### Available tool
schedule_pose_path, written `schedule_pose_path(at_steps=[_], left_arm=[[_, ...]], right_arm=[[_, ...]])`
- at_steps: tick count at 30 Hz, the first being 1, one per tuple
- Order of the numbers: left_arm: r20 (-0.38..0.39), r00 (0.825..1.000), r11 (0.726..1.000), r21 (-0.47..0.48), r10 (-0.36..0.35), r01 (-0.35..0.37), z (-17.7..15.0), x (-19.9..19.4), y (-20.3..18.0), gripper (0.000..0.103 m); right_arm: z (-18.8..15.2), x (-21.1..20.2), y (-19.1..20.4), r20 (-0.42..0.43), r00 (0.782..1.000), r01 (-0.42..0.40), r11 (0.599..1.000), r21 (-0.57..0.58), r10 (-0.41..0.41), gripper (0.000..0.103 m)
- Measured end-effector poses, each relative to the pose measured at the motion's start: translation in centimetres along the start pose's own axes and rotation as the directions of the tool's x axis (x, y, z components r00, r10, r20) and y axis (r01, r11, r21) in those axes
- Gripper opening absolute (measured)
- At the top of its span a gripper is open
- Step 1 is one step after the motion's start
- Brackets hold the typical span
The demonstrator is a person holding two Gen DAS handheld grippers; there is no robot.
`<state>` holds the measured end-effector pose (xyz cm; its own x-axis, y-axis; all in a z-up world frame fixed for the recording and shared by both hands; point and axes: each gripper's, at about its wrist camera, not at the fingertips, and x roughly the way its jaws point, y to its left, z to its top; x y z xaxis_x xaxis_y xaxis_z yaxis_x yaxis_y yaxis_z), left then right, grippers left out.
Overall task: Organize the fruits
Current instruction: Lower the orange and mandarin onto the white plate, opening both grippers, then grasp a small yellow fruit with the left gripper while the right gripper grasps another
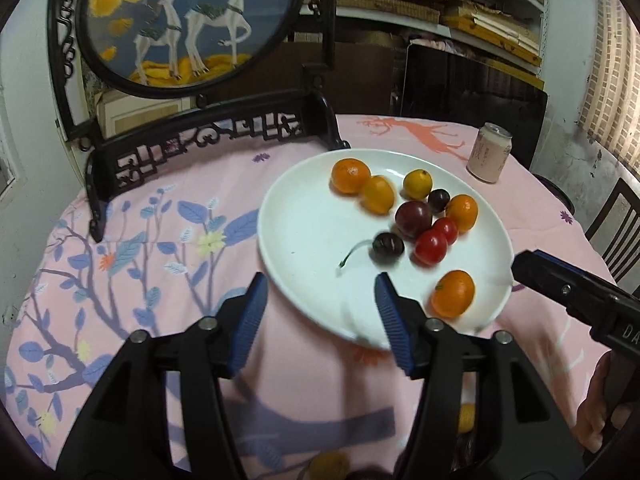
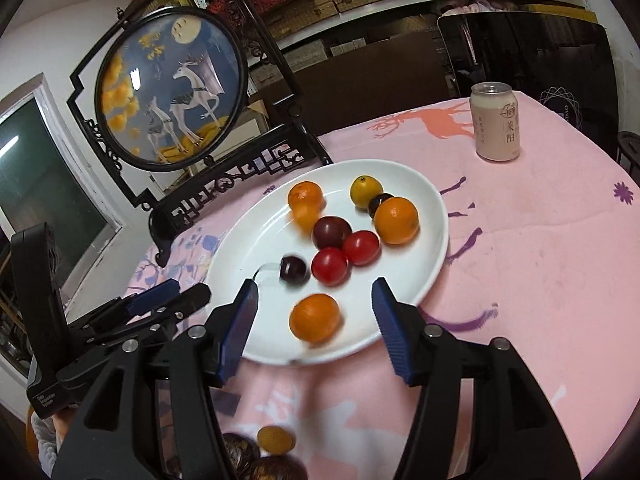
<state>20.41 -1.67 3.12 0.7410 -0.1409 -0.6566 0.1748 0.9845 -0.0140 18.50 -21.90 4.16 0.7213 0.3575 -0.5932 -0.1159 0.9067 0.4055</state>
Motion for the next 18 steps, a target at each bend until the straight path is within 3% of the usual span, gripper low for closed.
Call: schedule_pose_path(at_steps=[3, 12, 18], left_arm=[[0.0, 1.0, 1.0, 0.011, 0.009, -0.009, -1.2, -1.1, 0.4, 0.068], [-0.109, 0.994, 1.0, -0.02, -0.024, 0.021, -6.6, -3.3, 2.6, 0.071], [-0.173, 0.979, 0.991, -0.097, -0.108, 0.093, -7.9, -3.3, 3.5, 0.071]], right_arm=[[-1.3, -1.1, -0.5, -0.027, 1.0, 0.006, 1.0, 0.019, -0.005, 0.06], [-4.6, -4.3, -1.9, -0.066, 0.997, -0.031, 0.994, 0.107, 0.038, 0.061], [-5.1, -5.3, -2.8, -0.061, 0.997, -0.042, 0.987, 0.153, 0.052, 0.061]])
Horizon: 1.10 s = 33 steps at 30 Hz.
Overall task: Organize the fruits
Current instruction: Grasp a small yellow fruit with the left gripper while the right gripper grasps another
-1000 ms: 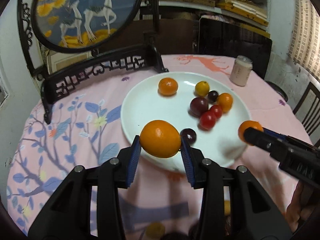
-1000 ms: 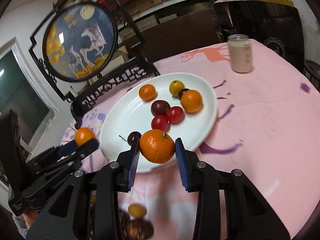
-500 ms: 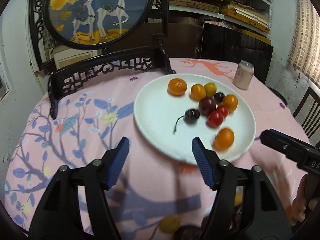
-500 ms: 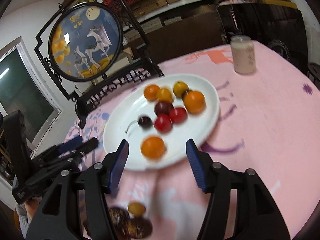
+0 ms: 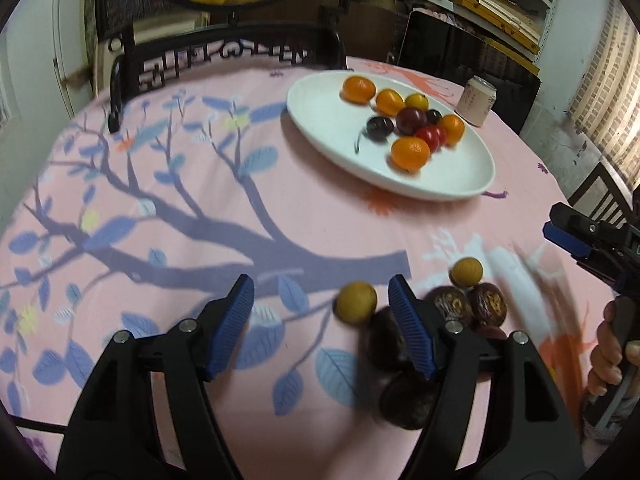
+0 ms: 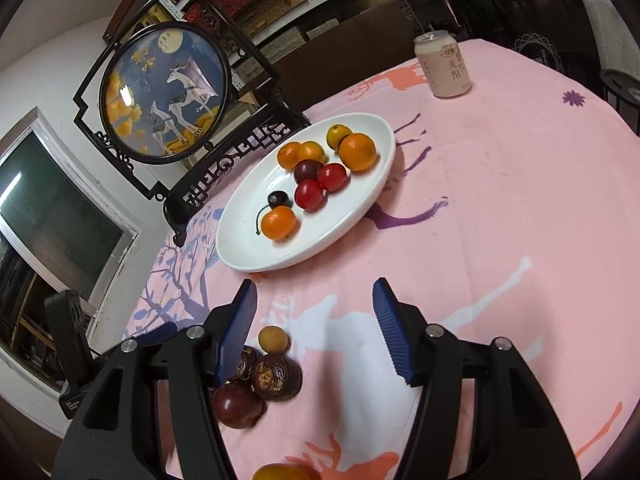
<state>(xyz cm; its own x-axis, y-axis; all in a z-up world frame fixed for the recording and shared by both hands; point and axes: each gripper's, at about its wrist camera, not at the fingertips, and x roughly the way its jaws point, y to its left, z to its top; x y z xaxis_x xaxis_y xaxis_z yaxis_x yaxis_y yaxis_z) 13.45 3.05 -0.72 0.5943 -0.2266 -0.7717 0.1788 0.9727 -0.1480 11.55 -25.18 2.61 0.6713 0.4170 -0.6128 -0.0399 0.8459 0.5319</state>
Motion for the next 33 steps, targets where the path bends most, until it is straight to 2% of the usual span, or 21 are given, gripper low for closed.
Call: schedule_pose_path(at_steps=[4, 9, 11, 17, 23, 24, 27, 29, 32, 33], left_arm=[[-0.034, 0.999, 1.0, -0.018, -0.024, 0.024, -0.1, 0.7, 0.0, 0.069], [-0.06, 0.997, 0.998, -0.019, -0.057, 0.056, 0.0, 1.1, -0.4, 0.045], [-0.064, 0.995, 0.997, -0.021, -0.072, 0.07, 0.0, 1.1, -0.7, 0.04], [-0.075, 0.991, 0.993, -0.031, -0.114, 0.112, 0.1, 1.3, -1.2, 0.034], [-0.068, 0.993, 0.995, -0.003, -0.096, 0.096, 0.1, 1.3, -1.8, 0.03], [-0.071, 0.993, 0.995, -0.009, -0.099, 0.099, 0.2, 1.4, -1.5, 0.023], [-0.077, 0.989, 0.989, -0.078, -0.13, 0.124, 0.4, 1.4, 0.4, 0.022], [-0.069, 0.99, 0.988, -0.101, -0.122, 0.115, 0.4, 1.3, 0.9, 0.022], [-0.074, 0.991, 0.992, -0.061, -0.114, 0.109, 0.3, 1.4, -0.1, 0.023], [-0.068, 0.994, 0.996, -0.034, -0.09, 0.088, 0.2, 1.5, -0.7, 0.023]], right_arm=[[-0.1, 0.5, 0.1, -0.028, 1.0, 0.002, 1.0, 0.0, -0.002, 0.061], [-0.1, 0.6, 0.2, -0.037, 0.999, 0.003, 1.0, -0.005, -0.003, 0.061], [-0.2, 0.7, 0.2, -0.039, 0.999, 0.003, 1.0, -0.007, -0.003, 0.061], [-0.5, 1.1, 0.6, -0.054, 0.999, 0.003, 1.0, -0.024, -0.005, 0.061], [-0.7, 1.6, 0.8, -0.069, 0.998, -0.011, 1.0, -0.026, 0.009, 0.061], [-0.7, 1.6, 0.8, -0.072, 0.997, -0.013, 1.0, -0.023, 0.012, 0.061], [-0.9, 1.8, 0.7, -0.085, 0.996, -0.026, 1.0, -0.012, 0.025, 0.061], [-0.9, 1.8, 0.7, -0.084, 0.996, -0.026, 1.0, -0.008, 0.026, 0.061], [-0.9, 1.8, 0.7, -0.086, 0.996, -0.027, 1.0, -0.007, 0.026, 0.061], [-1.0, 1.9, 0.7, -0.088, 0.996, -0.027, 1.0, -0.006, 0.027, 0.061]])
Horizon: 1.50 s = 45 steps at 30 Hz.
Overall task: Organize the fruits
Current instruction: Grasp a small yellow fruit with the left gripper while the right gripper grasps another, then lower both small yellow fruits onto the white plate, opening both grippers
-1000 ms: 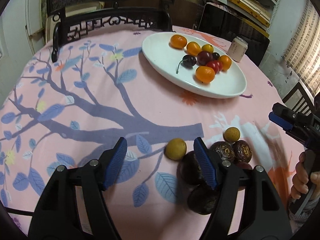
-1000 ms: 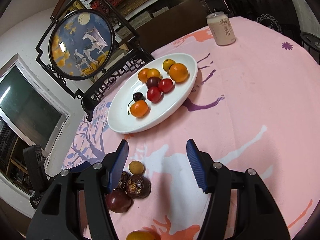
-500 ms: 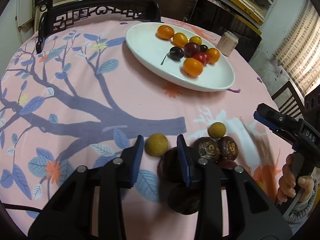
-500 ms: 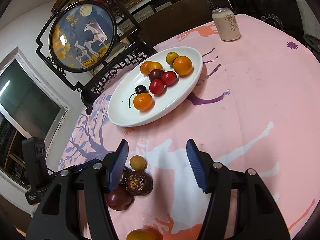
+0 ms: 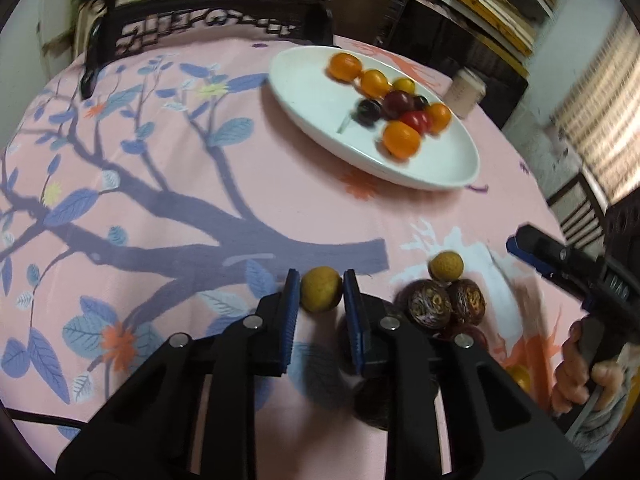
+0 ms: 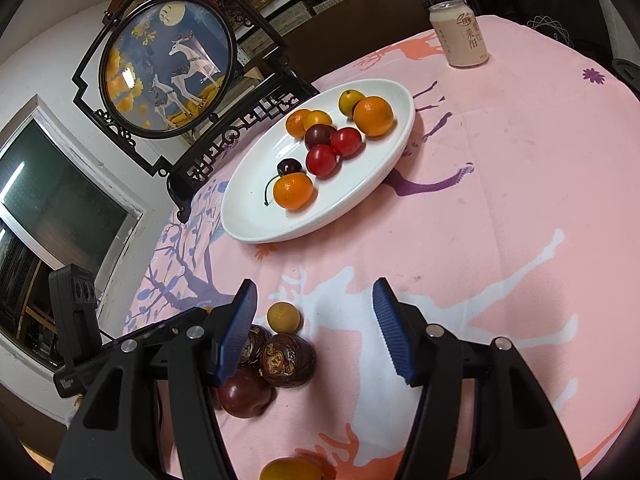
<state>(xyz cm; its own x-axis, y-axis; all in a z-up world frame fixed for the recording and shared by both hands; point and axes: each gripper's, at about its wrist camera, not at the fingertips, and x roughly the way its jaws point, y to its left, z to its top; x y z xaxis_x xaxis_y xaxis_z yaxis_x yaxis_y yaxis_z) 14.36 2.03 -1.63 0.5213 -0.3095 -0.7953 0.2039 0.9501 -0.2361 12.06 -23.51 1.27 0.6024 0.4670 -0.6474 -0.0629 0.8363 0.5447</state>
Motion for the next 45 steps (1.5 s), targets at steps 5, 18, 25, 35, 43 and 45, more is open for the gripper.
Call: schedule_pose_path(at_steps=[5, 18, 25, 35, 43, 45], left_arm=[[-0.004, 1.0, 1.0, 0.019, 0.017, -0.017, 0.1, 0.6, -0.3, 0.024], [0.047, 0.997, 0.998, -0.021, 0.058, -0.057, 0.6, -0.6, 1.0, 0.024], [0.034, 0.995, 0.995, 0.028, 0.095, -0.096, 0.2, 0.4, 0.3, 0.024], [0.158, 0.984, 0.993, 0.074, 0.079, -0.091, 7.4, -0.6, -4.4, 0.024], [0.18, 0.978, 0.991, 0.059, 0.108, -0.121, 8.4, 2.7, -3.9, 0.06], [0.166, 0.983, 0.996, 0.035, 0.075, -0.082, 8.5, 2.4, -3.2, 0.062]], right_arm=[[-0.1, 0.4, 0.2, -0.01, 1.0, -0.002, 1.0, -0.004, 0.002, 0.061], [-1.7, 5.0, 5.4, -0.13, 0.985, 0.081, 0.971, -0.227, -0.113, 0.043], [-2.0, 5.0, 5.3, -0.108, 0.985, 0.099, 0.96, -0.26, -0.131, 0.024], [4.9, 1.9, 4.4, 0.094, 0.987, 0.146, 0.976, -0.163, -0.132, 0.024], [6.9, 4.3, 3.2, 0.183, 0.968, 0.202, 0.964, -0.171, -0.171, 0.06], [6.9, 3.7, 3.2, 0.2, 0.968, 0.185, 0.968, -0.172, -0.149, 0.06]])
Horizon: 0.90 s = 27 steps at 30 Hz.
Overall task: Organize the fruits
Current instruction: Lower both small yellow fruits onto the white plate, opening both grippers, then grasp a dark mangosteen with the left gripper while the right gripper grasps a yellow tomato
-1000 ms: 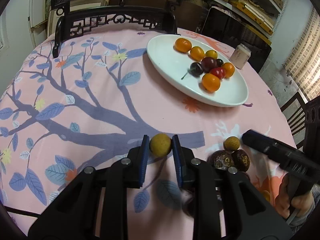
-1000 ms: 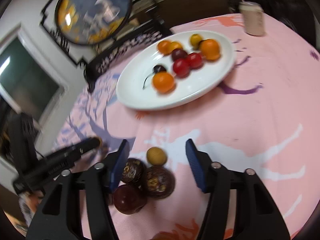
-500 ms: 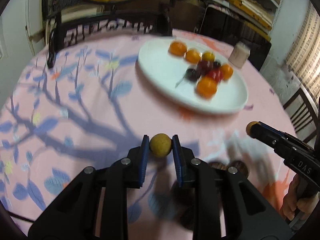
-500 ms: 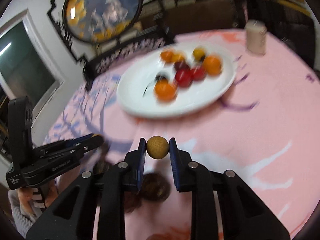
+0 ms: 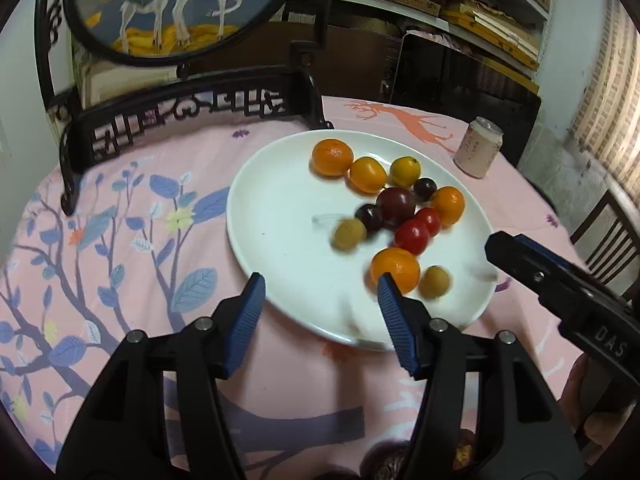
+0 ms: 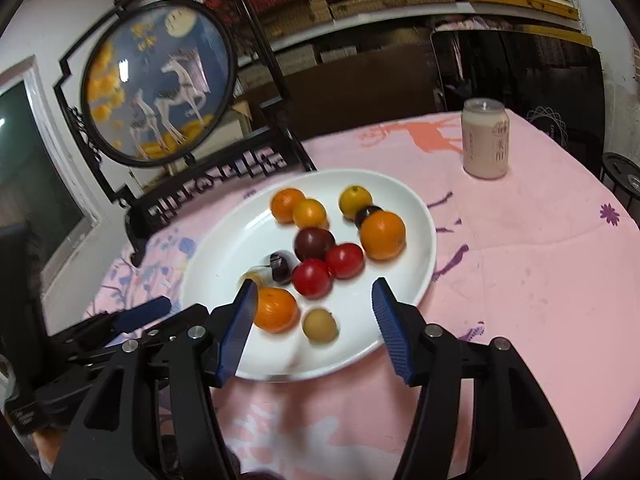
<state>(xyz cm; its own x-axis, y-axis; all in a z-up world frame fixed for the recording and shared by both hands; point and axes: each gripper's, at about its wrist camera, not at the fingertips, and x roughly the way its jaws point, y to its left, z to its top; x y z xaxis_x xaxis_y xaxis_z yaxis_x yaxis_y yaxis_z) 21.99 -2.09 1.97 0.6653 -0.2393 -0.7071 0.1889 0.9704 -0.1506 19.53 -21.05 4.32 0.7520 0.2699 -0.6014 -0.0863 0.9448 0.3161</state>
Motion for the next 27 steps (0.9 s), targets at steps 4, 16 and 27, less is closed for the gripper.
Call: schedule_pose_path(at_steps=[4, 16, 27], left_arm=[[0.027, 1.0, 1.0, -0.022, 0.003, -0.003, -0.7, -1.4, 0.8, 0.082], [-0.003, 0.994, 0.994, -0.03, 0.107, -0.107, -6.8, -5.7, 3.4, 0.092], [0.021, 0.982, 0.982, -0.024, 0.185, -0.185, -9.3, -8.0, 3.8, 0.097]], right_arm=[[-0.6, -1.3, 0.2, -0.008, 0.999, -0.042, 0.999, 0.015, 0.042, 0.062], [-6.3, -6.3, -1.1, -0.101, 0.992, -0.074, 0.996, 0.057, 0.08, 0.076], [-13.1, -11.4, 0.3, -0.155, 0.975, -0.159, 0.987, -0.008, 0.156, 0.076]])
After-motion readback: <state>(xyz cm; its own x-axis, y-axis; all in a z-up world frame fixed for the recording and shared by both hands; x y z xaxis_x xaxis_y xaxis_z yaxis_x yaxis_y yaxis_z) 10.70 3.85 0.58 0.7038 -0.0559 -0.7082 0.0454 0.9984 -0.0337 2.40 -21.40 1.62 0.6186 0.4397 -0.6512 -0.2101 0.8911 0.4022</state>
